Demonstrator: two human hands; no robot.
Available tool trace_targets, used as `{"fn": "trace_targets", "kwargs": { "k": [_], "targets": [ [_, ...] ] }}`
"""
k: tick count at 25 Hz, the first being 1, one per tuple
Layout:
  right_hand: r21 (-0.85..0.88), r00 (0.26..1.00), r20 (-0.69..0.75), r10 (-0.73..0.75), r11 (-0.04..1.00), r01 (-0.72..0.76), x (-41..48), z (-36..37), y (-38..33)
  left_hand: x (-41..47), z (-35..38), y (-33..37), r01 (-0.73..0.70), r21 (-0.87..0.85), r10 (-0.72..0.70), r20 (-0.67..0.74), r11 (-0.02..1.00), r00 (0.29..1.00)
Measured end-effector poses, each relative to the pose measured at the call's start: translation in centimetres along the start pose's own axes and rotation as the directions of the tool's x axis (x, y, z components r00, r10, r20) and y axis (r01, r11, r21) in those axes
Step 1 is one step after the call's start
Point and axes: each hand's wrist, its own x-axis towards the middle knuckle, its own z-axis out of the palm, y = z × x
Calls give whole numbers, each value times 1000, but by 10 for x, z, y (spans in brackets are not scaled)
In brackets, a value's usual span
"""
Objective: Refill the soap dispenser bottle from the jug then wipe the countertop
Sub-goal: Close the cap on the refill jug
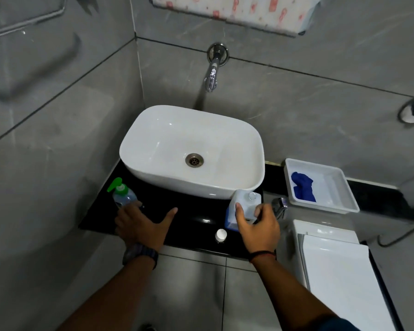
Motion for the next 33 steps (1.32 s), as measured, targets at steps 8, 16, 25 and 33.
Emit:
{"fn": "trace_targets", "kwargs": {
  "k": [8, 16, 25, 33],
  "targets": [
    [126, 837, 536, 108, 970, -206, 33, -13, 62, -53, 63, 72, -376, -116, 321, 773, 919, 547],
    [186, 785, 616, 64, 957, -224, 47, 3, 74, -64, 95, 75, -583, 31, 337, 792, 812, 510],
    [148, 810, 582, 72, 970, -192, 51, -6, 65, -39, 67, 87, -180, -198, 262, 566, 964, 781],
    [120, 824, 565, -40, 992, -35, 79, -34, 4, 19, -22, 203, -85, -593, 345, 341, 801, 875]
  ]
}}
